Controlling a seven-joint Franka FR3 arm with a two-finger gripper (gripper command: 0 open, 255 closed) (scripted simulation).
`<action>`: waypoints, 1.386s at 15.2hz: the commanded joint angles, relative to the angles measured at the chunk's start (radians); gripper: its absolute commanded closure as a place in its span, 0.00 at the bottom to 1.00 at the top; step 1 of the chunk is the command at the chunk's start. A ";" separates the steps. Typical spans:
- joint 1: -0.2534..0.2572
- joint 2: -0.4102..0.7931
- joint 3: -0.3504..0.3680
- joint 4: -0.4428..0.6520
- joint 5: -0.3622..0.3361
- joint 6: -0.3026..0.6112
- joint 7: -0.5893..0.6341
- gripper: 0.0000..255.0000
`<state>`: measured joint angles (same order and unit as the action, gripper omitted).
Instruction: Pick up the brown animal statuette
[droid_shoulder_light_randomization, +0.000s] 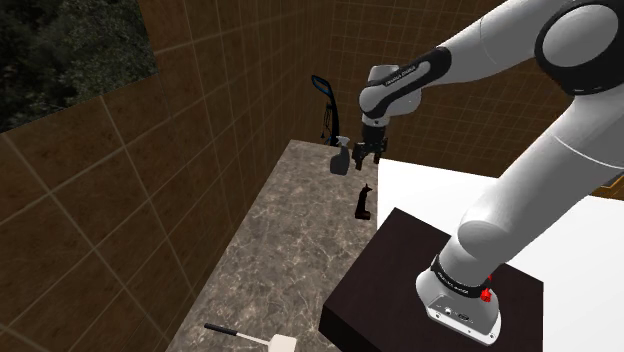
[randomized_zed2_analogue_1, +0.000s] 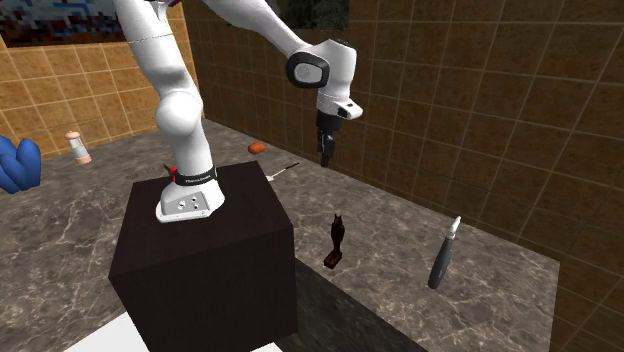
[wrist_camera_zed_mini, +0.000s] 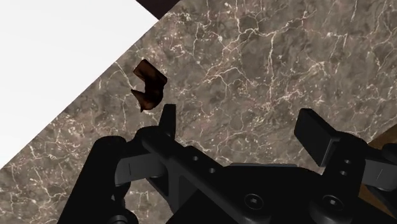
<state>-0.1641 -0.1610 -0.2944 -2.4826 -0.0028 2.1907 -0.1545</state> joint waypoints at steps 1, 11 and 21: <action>-0.009 0.079 -0.020 0.020 0.013 0.044 -0.028 0.00; -0.087 0.472 -0.051 0.177 0.135 0.192 -0.173 0.00; -0.124 0.612 -0.016 0.213 0.197 0.282 -0.217 0.00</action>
<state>-0.2858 0.4438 -0.3127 -2.2692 0.1900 2.4651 -0.3688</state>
